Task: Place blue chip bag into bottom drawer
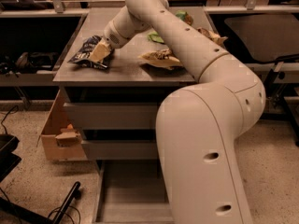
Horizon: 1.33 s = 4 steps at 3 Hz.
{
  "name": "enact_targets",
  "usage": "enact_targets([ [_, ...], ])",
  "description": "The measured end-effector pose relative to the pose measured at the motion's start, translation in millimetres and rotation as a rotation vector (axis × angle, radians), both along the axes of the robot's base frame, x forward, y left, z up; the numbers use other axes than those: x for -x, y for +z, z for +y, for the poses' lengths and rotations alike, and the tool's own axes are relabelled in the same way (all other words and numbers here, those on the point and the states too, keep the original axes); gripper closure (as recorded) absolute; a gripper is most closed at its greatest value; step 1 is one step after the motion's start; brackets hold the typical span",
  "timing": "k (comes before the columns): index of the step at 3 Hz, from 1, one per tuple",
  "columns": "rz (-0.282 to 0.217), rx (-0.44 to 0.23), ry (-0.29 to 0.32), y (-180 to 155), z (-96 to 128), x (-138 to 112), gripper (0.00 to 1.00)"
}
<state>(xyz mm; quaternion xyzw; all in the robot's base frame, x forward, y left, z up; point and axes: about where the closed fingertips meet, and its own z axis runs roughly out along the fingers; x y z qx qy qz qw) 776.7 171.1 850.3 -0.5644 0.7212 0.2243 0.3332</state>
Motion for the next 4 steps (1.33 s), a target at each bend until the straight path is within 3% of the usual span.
enact_targets([
  [1, 0.000, 0.001, 0.001, 0, 0, 0, 0.94],
  [2, -0.017, 0.039, -0.004, 17, -22, 22, 1.00],
  [3, -0.056, 0.082, 0.000, 53, -65, 73, 1.00],
  [4, -0.056, 0.114, 0.022, 70, -108, 131, 1.00],
])
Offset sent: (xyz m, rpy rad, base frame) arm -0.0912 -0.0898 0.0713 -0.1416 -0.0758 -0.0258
